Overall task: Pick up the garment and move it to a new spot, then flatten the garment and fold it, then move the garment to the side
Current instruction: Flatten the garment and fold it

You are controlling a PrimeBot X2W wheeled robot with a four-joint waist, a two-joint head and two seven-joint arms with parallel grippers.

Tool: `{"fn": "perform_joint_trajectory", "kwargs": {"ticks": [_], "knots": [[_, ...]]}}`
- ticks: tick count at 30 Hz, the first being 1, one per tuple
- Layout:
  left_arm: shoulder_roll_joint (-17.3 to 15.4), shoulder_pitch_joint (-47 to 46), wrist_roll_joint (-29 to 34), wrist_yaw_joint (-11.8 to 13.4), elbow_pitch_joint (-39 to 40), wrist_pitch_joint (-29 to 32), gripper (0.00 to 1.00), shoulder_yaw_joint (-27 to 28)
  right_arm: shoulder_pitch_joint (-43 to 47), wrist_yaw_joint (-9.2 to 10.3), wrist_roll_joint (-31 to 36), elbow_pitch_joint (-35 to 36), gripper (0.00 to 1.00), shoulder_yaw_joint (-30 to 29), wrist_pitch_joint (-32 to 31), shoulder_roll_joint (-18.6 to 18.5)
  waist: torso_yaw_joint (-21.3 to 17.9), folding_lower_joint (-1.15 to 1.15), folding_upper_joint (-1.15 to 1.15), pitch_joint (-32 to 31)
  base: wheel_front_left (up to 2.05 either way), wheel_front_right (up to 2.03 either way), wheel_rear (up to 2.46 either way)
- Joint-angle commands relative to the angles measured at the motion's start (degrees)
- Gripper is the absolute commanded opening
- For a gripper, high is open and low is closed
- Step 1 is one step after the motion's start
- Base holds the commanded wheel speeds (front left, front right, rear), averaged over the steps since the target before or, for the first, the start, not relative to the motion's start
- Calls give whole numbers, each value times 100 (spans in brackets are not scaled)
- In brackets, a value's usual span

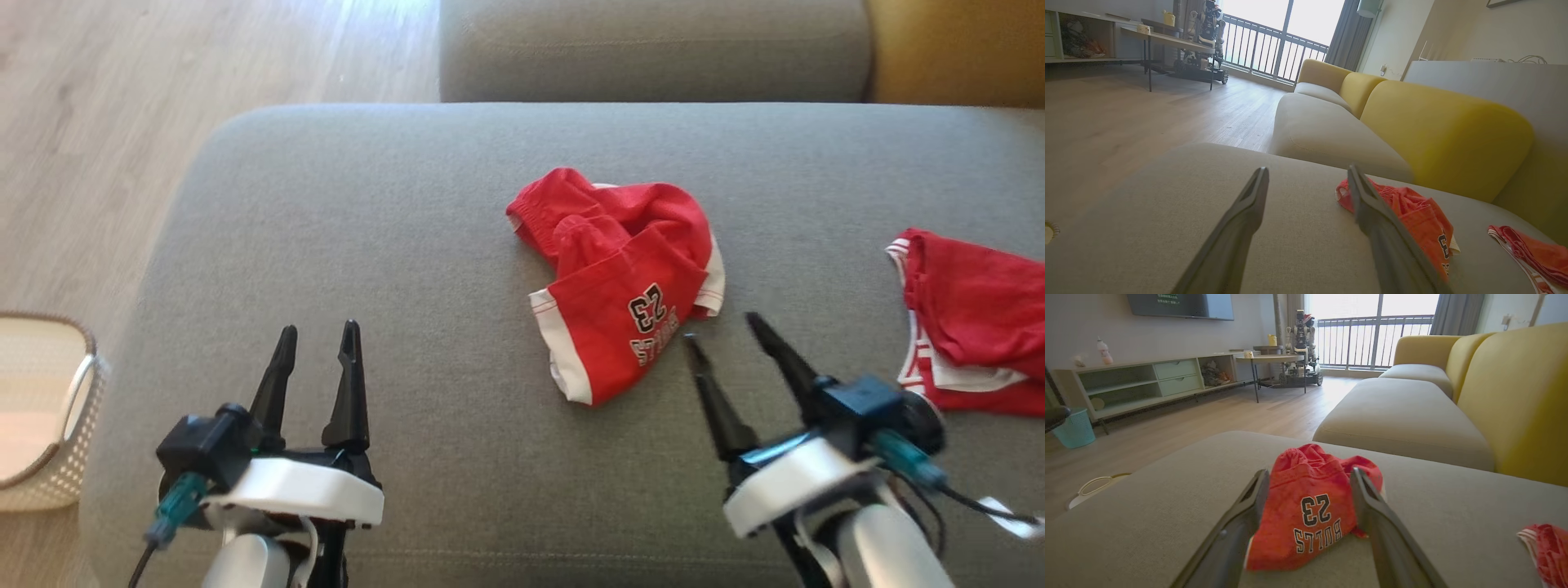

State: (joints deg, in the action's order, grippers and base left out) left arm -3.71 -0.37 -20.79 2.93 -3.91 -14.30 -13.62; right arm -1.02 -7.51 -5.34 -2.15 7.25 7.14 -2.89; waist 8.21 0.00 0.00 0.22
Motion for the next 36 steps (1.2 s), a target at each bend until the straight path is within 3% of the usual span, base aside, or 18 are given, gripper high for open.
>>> {"fn": "perform_joint_trajectory", "kwargs": {"ticks": [1, 8, 17, 23, 24, 25, 36], "knots": [[19, -258, 75, -88, 124, -70, 100, 242, -444, 2, 23, 98, 100, 291, -97, 2, 119, 0, 0, 99, 0, 0, 0], [77, -344, 69, -253, -2, -70, 100, 101, -1276, 2, 271, -709, 100, 604, -485, -86, 631, 0, 0, 373, 0, 0, 0], [82, -483, -316, -51, 8, -70, 100, -276, -2128, 2, 441, -2090, 100, 196, -673, -300, 1259, 0, 0, 704, 0, 0, 0], [82, -513, -376, -18, -10, -70, 100, -353, -2370, 2, 452, -2592, 100, 105, -541, -392, 1426, 0, 0, 784, 0, 0, 0], [82, -514, -383, -10, -17, -70, 100, -375, -2442, 2, 455, -2777, 25, 71, -511, -405, 1451, 0, 0, 784, 0, 0, 0], [82, -512, -384, -8, -19, -70, 100, -383, -2475, 2, 477, -2849, 0, 39, -484, -405, 1456, 0, 0, 782, 0, 0, 0], [83, -456, -318, -15, -105, -70, 100, -424, -2527, 2, 446, -3008, 0, 92, -54, -236, 1209, 0, 0, 482, 0, 0, 0]]}}
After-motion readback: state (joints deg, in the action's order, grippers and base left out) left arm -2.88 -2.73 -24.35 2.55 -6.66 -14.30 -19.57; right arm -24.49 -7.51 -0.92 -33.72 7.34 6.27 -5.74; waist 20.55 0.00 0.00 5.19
